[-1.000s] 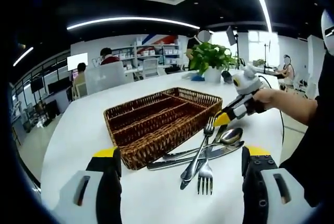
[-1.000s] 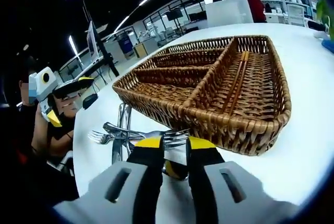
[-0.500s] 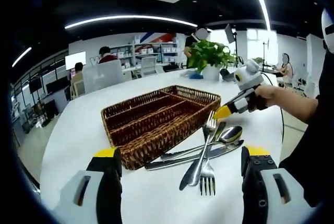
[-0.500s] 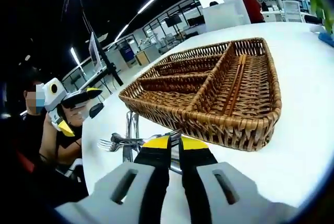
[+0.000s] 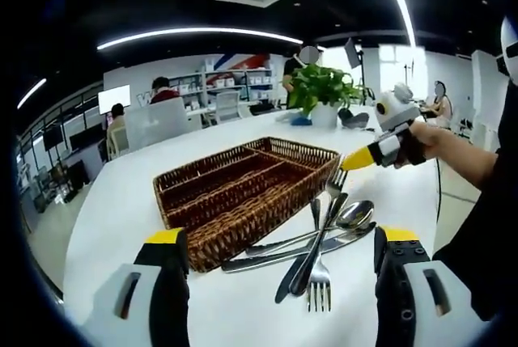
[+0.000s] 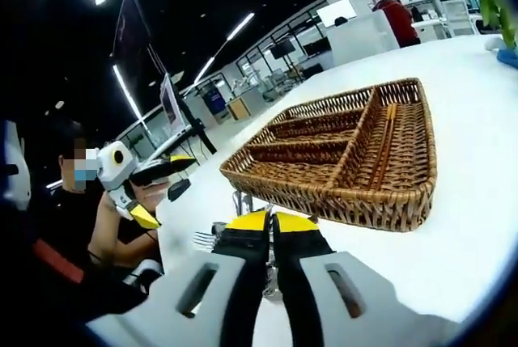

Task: Arrange the knives, forks, and spoons in their matching storage slots by inserting each utensil handle-first until every utensil is classified and aligned in the correct compartment

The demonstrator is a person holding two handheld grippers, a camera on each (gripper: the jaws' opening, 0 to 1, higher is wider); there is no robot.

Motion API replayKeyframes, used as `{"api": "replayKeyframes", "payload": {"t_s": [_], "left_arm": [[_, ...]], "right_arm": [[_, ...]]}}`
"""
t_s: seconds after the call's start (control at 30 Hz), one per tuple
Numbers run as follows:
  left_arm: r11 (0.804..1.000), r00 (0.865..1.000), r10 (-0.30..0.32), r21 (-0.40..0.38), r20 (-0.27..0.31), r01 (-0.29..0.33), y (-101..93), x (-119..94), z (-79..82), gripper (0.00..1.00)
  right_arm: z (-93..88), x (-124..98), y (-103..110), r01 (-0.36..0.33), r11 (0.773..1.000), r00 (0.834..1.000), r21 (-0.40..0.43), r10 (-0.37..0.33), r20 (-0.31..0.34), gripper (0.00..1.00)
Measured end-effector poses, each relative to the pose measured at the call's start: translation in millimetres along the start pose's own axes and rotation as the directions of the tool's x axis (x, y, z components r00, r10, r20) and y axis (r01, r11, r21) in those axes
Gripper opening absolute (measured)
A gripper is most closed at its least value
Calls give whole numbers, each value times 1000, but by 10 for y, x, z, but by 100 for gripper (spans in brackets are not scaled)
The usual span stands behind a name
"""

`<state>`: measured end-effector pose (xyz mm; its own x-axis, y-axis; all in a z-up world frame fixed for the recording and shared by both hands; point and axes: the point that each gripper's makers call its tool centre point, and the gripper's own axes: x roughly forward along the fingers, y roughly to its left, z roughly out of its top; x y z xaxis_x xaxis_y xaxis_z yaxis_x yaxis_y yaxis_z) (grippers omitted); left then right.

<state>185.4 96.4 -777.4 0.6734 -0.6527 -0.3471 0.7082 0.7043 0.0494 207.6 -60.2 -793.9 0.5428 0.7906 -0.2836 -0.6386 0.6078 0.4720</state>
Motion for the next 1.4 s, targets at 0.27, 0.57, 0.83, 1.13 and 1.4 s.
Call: {"api": "replayKeyframes", "payload": {"t_s": [0.27, 0.57, 0.83, 1.13, 1.4], "left_arm": [[1000, 1000, -9, 17, 9, 9, -71, 1, 68, 97], [1000, 1000, 3, 18, 17, -4, -44, -31, 89, 97], [1000, 1000, 11, 15, 29, -11, -14, -54, 108, 97], [1000, 999, 19, 7, 37, -19, 33, -64, 116, 98], [1000, 999, 20, 8, 43, -20, 60, -63, 129, 99]], "right_arm": [[77, -50, 43, -2, 1000, 999, -2, 2, 37, 0], [177, -54, 96, -23, 1000, 997, 20, 22, 71, 0], [283, -28, 145, -23, 1000, 995, 17, 21, 96, 0], [451, 18, 106, -6, 1000, 991, 25, 2, 135, 0], [631, 89, 9, 34, 999, 983, 38, -40, 179, 0]]}}
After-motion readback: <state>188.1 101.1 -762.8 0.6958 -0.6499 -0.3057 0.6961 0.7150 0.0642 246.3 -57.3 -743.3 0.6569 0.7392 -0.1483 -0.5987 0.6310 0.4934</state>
